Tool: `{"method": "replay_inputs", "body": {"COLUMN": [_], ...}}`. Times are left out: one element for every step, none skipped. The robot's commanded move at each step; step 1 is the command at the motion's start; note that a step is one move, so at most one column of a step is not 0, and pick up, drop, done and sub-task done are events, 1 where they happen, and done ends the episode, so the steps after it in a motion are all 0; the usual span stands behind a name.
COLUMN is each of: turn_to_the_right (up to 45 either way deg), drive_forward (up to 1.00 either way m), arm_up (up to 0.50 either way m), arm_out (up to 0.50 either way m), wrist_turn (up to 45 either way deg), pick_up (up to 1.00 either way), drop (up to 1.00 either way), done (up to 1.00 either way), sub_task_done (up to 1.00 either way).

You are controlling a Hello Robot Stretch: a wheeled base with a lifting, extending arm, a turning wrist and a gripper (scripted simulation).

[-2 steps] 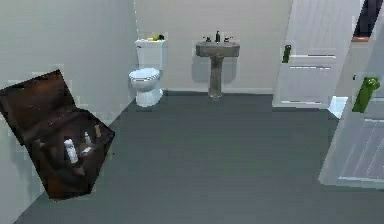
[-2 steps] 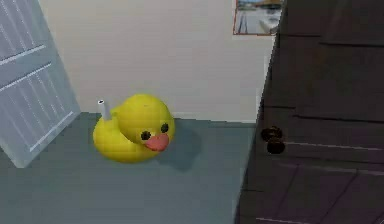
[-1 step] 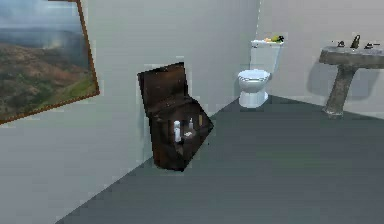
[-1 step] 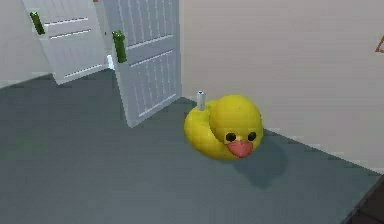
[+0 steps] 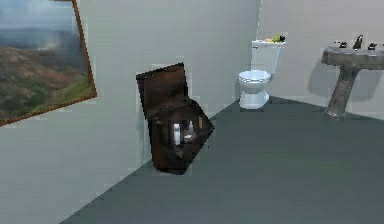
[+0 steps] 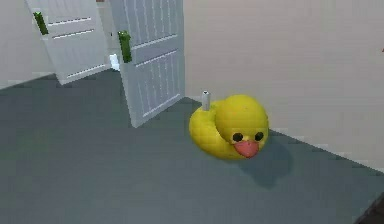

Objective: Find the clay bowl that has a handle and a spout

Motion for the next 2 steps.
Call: {"method": "replay_inputs", "body": {"turn_to_the_right": [45.0, 45.0], "drive_forward": [0.00, 0.00], "arm_up": [0.00, 0.00], "arm_out": [0.00, 0.00], "wrist_turn": [0.0, 0.0], "pick_up": [0.00, 0.00], "drop": [0.00, 0.00], "done": [0.00, 0.00], "sub_task_done": [0.00, 0.00]}}
